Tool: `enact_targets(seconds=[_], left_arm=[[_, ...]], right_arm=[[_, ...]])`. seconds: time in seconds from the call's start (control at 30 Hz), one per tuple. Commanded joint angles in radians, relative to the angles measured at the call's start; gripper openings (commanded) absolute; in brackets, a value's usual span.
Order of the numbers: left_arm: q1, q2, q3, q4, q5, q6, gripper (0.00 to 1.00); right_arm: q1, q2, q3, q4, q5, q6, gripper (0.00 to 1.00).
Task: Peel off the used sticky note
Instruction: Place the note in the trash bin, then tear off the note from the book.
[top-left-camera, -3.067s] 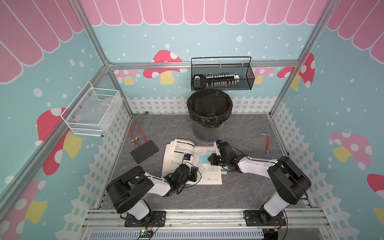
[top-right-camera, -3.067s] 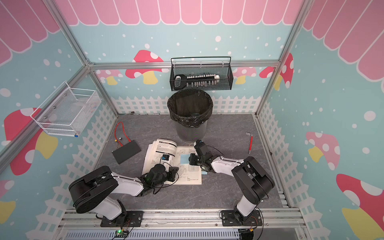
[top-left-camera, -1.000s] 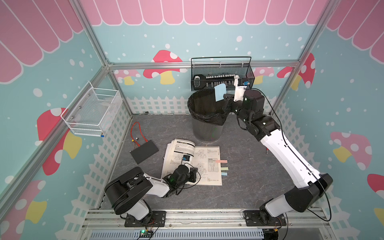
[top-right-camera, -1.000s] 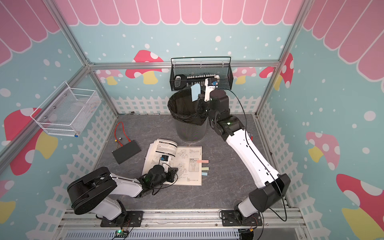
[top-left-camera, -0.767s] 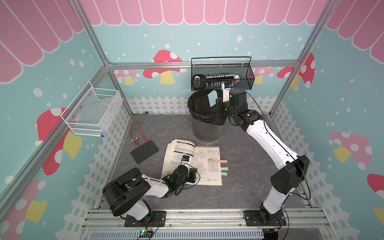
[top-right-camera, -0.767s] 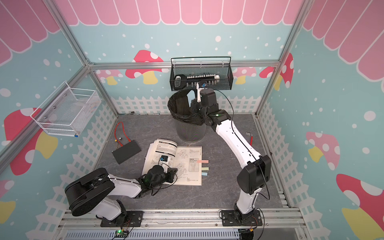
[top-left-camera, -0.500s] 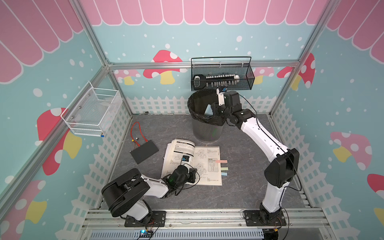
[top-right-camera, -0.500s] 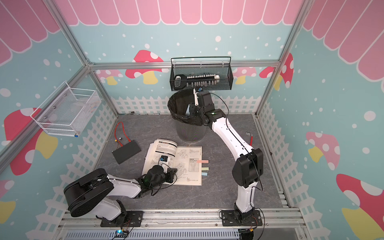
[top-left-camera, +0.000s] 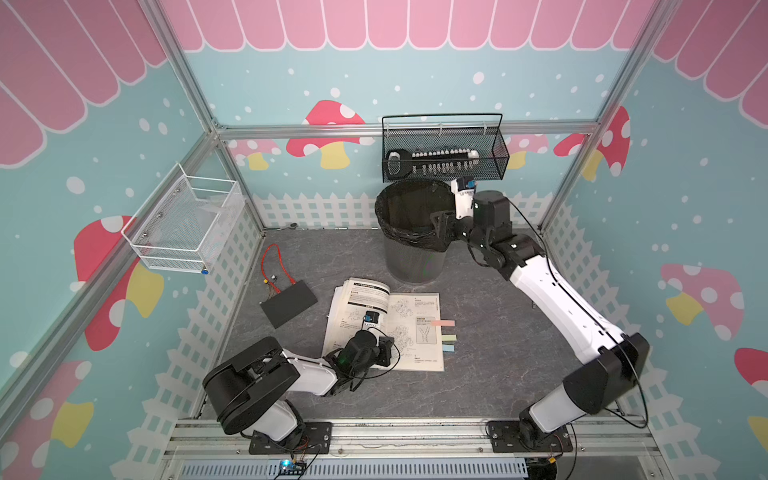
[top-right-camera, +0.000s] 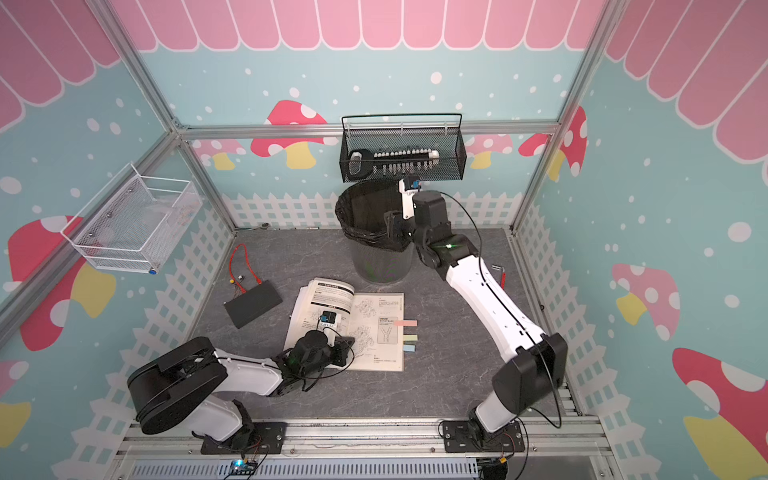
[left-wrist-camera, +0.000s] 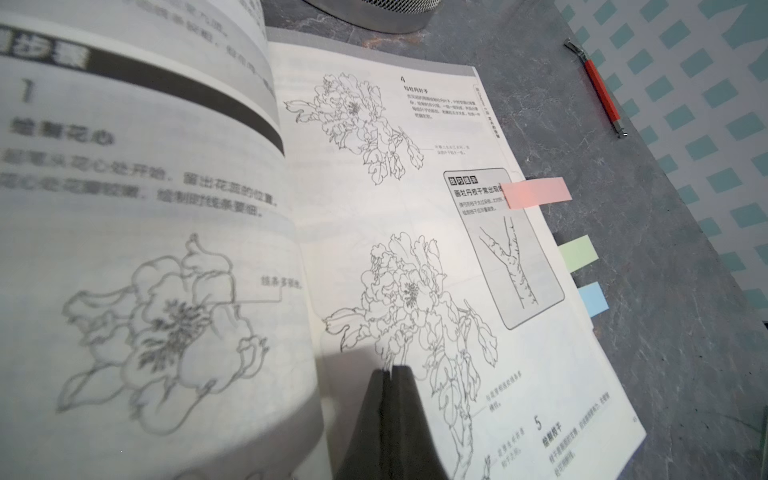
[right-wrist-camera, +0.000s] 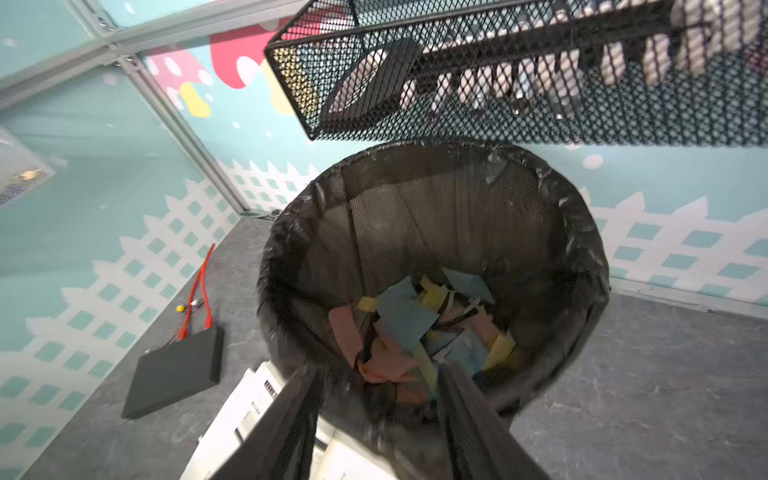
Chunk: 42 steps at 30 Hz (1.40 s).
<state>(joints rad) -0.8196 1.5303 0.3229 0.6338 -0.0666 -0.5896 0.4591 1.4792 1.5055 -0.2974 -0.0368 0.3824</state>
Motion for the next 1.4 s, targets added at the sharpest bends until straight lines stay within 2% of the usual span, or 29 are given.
enact_targets(seconds=[0.0, 0.2, 0.4, 0.57, 0.9, 1.37], left_arm=[[0.006, 0.044, 0.052, -0.102, -0.007, 0.056, 0.0], [0.005, 0.131, 0.219, -0.147, 0.032, 0.133, 0.0], [0.024, 0.231, 0.354, -0.163, 0.067, 0.182, 0.0], [0.046, 0.289, 0.417, -0.171, 0.104, 0.18, 0.0], [0.05, 0.294, 0.384, -0.159, 0.106, 0.161, 0.0], [0.05, 0.303, 0.371, -0.149, 0.109, 0.154, 0.0]], right_arm=[[0.007, -0.097, -0.225, 0.077, -0.058, 0.045, 0.49], [0.008, -0.229, -0.655, 0.167, -0.095, 0.133, 0.43], [0.007, -0.313, -0.903, 0.246, -0.061, 0.201, 0.43], [-0.004, -0.329, -0.981, 0.286, -0.032, 0.223, 0.44], [-0.064, -0.232, -1.035, 0.403, -0.04, 0.228, 0.45], [-0.145, -0.041, -1.022, 0.559, -0.16, 0.209, 0.48]])
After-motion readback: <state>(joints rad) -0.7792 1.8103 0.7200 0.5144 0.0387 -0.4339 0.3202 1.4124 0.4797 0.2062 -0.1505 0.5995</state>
